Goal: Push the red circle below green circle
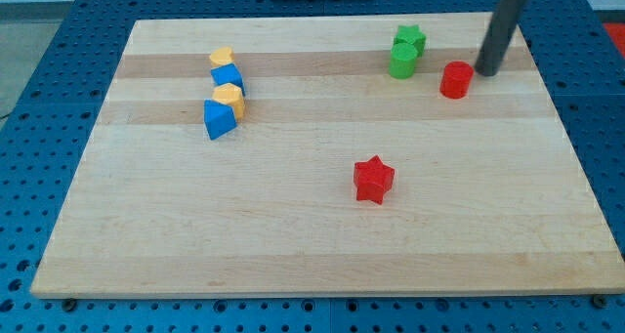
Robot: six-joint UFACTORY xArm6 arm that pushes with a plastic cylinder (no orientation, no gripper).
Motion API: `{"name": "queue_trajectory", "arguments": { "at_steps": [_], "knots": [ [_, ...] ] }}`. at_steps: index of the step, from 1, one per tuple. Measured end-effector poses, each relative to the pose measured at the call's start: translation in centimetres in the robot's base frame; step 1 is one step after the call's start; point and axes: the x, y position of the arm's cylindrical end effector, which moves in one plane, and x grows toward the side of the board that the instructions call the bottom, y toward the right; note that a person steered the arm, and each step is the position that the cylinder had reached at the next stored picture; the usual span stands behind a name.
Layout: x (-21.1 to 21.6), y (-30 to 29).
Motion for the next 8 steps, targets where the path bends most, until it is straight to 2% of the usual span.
{"name": "queue_trajectory", "arguments": {
  "at_steps": [1, 2, 3, 4, 5, 6, 7, 8],
  "knots": [
    [1.5, -6.7],
    [2.3, -8.5],
    [2.3, -3.2],
    [4.3, -0.8],
    [9.0, -4.2],
    [11.7, -9.6],
    [10.2, -12.3],
    [6.7, -12.3]
  ]
}}
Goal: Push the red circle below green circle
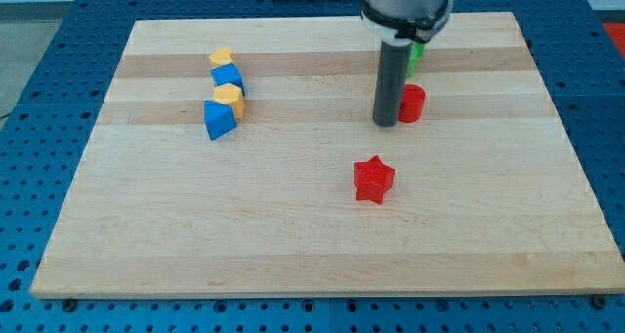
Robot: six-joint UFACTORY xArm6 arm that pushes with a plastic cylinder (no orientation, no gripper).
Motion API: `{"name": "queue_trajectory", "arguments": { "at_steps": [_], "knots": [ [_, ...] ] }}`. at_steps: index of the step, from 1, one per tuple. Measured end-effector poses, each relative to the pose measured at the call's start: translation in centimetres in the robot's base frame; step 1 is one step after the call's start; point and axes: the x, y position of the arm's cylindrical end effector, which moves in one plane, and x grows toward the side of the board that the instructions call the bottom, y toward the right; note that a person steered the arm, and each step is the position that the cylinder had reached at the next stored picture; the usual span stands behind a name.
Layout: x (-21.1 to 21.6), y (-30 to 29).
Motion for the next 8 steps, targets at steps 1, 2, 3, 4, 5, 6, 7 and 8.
{"name": "queue_trajectory", "arguments": {
  "at_steps": [1, 2, 3, 4, 5, 6, 7, 8],
  "knots": [
    [0.1, -0.1],
    [3.0, 0.4],
    [3.1, 3.1],
    [0.9, 3.1],
    [-1.9, 2.3],
    [-1.7, 2.3],
    [-0.9, 3.6],
    [-1.7, 4.4]
  ]
}}
